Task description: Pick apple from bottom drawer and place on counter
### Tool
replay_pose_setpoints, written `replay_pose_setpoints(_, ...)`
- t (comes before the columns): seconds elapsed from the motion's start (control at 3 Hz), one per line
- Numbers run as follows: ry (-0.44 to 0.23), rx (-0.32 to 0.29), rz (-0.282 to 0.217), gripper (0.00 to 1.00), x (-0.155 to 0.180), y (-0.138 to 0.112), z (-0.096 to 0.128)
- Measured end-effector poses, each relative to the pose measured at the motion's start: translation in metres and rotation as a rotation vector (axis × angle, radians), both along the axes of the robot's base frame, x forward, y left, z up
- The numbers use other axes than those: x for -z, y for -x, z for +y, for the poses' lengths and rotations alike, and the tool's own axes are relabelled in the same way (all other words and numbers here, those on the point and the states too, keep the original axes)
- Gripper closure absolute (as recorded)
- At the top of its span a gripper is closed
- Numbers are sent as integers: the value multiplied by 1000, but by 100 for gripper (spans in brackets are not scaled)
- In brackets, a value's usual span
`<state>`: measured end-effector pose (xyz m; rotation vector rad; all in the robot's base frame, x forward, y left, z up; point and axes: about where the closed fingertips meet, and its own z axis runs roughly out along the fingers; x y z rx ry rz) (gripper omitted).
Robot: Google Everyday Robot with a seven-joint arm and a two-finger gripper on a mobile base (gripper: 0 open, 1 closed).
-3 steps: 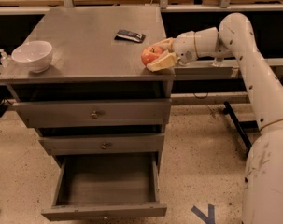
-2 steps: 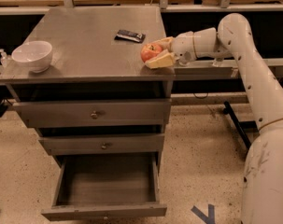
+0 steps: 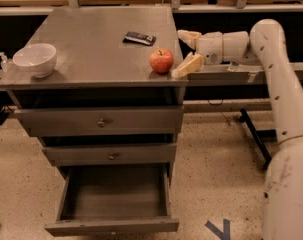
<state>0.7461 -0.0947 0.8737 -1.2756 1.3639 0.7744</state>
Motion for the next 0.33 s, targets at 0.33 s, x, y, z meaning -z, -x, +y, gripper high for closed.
replay_pose_setpoints(0.33, 34, 59, -101, 0, -39, 17, -30)
